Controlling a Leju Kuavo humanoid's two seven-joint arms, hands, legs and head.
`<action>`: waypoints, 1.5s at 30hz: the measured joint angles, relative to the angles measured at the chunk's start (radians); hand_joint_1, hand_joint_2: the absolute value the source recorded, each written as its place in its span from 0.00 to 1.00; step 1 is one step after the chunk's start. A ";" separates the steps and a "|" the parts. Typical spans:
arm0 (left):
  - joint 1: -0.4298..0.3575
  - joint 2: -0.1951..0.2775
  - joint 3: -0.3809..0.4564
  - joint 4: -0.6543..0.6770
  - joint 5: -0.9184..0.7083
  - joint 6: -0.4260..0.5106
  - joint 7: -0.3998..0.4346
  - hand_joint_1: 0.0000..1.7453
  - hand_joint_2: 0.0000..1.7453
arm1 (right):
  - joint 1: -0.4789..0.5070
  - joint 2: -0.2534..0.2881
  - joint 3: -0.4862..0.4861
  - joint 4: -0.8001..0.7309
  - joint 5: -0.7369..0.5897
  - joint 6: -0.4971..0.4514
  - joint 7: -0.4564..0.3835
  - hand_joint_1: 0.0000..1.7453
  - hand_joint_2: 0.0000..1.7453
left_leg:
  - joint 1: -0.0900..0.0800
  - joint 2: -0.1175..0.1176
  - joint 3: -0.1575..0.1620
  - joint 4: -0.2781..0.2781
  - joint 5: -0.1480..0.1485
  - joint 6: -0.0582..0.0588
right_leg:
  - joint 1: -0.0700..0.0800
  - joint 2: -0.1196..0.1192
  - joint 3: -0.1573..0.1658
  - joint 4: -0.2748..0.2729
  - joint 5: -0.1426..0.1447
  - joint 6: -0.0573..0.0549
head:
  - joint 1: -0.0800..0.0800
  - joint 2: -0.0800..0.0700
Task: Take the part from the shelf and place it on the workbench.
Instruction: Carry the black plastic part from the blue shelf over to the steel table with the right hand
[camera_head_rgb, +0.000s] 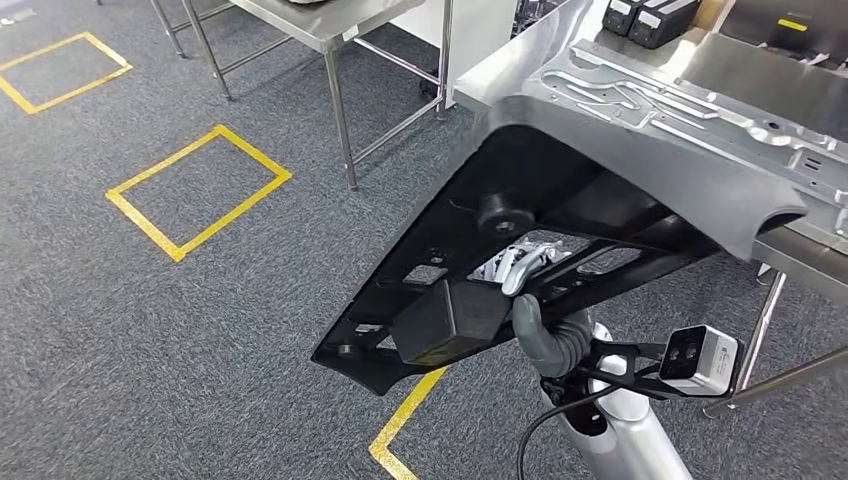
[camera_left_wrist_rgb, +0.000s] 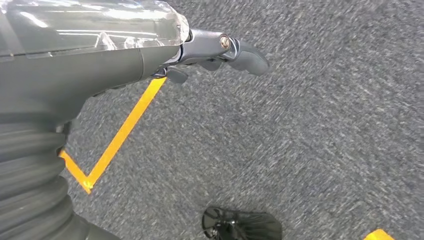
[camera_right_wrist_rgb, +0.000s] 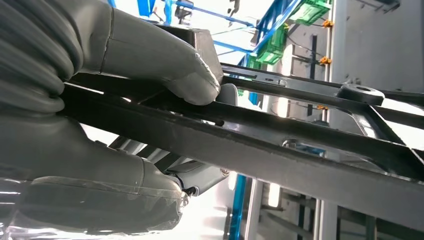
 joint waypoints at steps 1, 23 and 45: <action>0.000 -0.001 0.002 0.000 0.000 -0.002 -0.001 0.00 1.00 | -0.007 0.000 0.001 0.001 -0.002 -0.001 0.002 1.00 1.00 | 0.001 0.013 0.001 -0.005 0.003 0.006 | 0.002 -0.030 -0.016 0.033 -0.022 0.004 | 0.000 0.000; 0.010 -0.005 0.005 0.000 0.000 -0.018 0.002 0.00 1.00 | -0.029 -0.004 0.019 0.023 -0.032 -0.018 -0.001 1.00 1.00 | -0.003 0.032 -0.078 0.187 -0.074 -0.035 | 0.003 -0.024 0.023 -0.019 0.005 -0.042 | 0.000 0.000; -0.008 -0.004 -0.016 0.000 0.000 -0.027 -0.004 0.00 1.00 | -0.009 -0.010 0.019 0.021 -0.004 -0.036 -0.016 1.00 1.00 | -0.012 0.153 0.024 0.001 -0.029 -0.027 | 0.002 -0.134 0.019 -0.022 0.007 -0.021 | 0.000 0.000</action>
